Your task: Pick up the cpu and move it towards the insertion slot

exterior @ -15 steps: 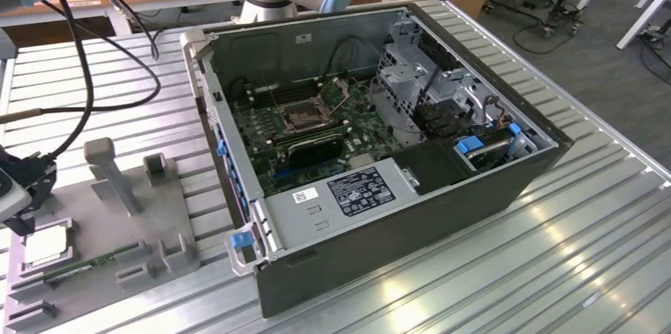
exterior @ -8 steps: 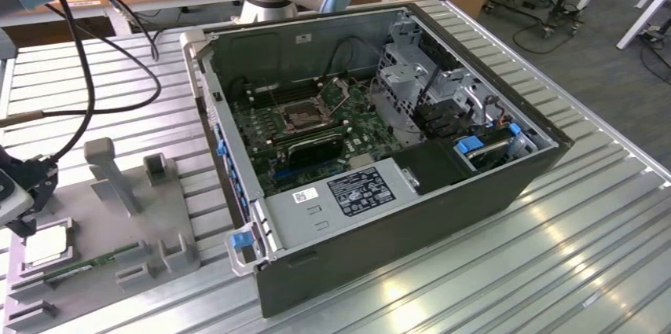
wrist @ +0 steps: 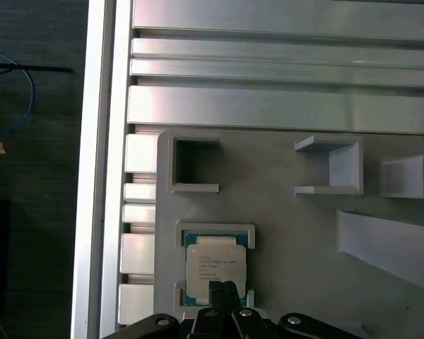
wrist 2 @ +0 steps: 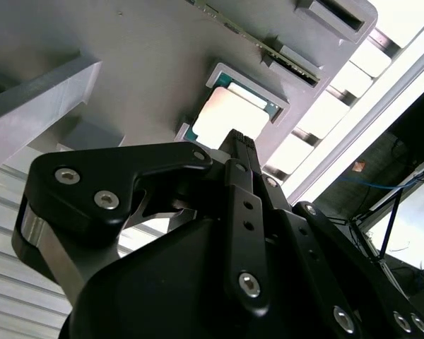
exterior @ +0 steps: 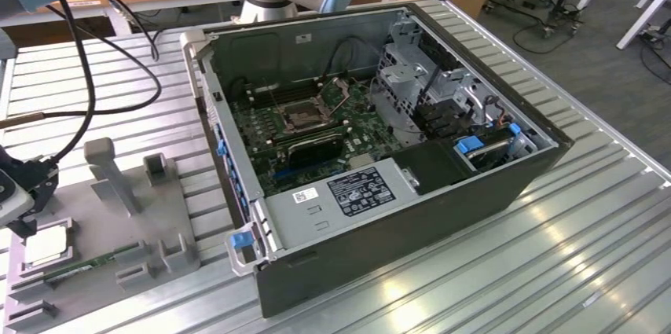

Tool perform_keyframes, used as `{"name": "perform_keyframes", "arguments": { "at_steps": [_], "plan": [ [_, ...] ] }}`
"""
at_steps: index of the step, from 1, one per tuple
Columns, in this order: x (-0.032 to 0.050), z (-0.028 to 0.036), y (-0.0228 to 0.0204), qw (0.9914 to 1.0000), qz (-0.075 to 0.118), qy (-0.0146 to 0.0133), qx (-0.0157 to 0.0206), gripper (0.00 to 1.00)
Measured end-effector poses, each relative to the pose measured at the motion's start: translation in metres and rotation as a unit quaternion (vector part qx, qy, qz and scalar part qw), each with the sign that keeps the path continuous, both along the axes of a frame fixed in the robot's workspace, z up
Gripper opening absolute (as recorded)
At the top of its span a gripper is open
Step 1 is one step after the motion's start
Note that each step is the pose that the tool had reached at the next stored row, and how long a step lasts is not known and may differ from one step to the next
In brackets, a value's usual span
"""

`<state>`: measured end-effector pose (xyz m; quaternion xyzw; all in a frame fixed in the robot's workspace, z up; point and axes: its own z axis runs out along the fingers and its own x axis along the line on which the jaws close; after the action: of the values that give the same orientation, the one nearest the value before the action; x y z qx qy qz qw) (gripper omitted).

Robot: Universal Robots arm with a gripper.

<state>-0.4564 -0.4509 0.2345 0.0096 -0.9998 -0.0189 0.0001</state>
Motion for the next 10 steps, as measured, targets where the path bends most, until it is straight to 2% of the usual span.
{"name": "perform_keyframes", "arguments": {
  "at_steps": [10],
  "plan": [
    [0.0000,-0.0001,0.0000,1.00000,0.000,0.0000,0.0000,0.11]
  ]
}}
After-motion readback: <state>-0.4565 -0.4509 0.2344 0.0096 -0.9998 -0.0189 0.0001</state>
